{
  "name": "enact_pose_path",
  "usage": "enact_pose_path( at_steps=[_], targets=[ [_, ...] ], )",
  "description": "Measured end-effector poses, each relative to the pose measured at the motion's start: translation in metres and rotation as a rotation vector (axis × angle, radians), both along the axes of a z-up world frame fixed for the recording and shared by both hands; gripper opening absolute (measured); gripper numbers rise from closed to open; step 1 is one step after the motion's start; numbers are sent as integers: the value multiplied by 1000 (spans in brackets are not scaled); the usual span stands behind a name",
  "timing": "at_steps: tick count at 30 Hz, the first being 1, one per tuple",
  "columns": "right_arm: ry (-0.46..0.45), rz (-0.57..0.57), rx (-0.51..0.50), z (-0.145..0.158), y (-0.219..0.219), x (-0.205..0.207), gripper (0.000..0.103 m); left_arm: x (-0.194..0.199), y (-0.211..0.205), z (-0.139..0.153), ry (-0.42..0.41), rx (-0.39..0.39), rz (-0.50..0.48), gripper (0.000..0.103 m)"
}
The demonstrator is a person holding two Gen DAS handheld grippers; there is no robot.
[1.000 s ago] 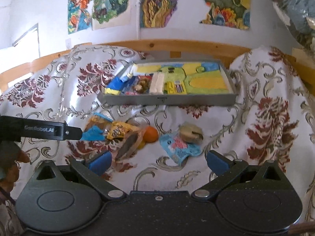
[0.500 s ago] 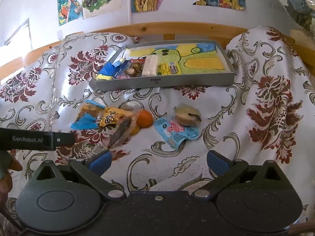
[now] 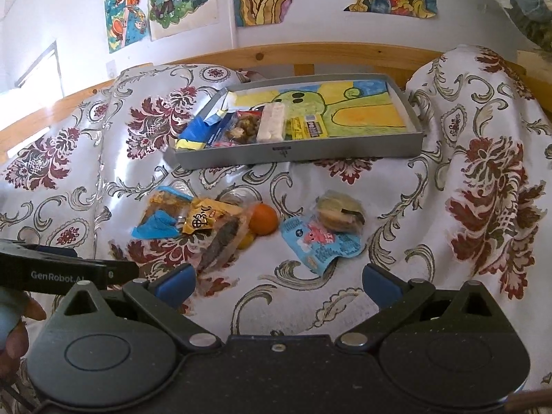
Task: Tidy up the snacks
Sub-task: 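Lift both tools back from the tray toward the remaining snacks, then grasp clear round-biscuit packet with right gripper while left gripper grasps dark jerky packet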
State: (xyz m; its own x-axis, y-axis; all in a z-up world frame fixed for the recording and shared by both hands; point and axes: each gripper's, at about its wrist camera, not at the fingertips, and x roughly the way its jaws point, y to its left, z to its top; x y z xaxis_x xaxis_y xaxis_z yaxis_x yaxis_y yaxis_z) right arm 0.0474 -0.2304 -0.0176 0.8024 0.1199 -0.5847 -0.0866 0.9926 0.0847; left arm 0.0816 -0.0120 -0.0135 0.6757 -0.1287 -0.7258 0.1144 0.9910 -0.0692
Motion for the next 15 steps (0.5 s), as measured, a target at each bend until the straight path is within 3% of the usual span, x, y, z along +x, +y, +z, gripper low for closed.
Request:
enact_pose_path(
  at_steps=[15],
  targets=[
    [4, -61, -76, -12, -25, 31, 102, 27, -15, -4, 41, -37, -34, 102]
  ],
)
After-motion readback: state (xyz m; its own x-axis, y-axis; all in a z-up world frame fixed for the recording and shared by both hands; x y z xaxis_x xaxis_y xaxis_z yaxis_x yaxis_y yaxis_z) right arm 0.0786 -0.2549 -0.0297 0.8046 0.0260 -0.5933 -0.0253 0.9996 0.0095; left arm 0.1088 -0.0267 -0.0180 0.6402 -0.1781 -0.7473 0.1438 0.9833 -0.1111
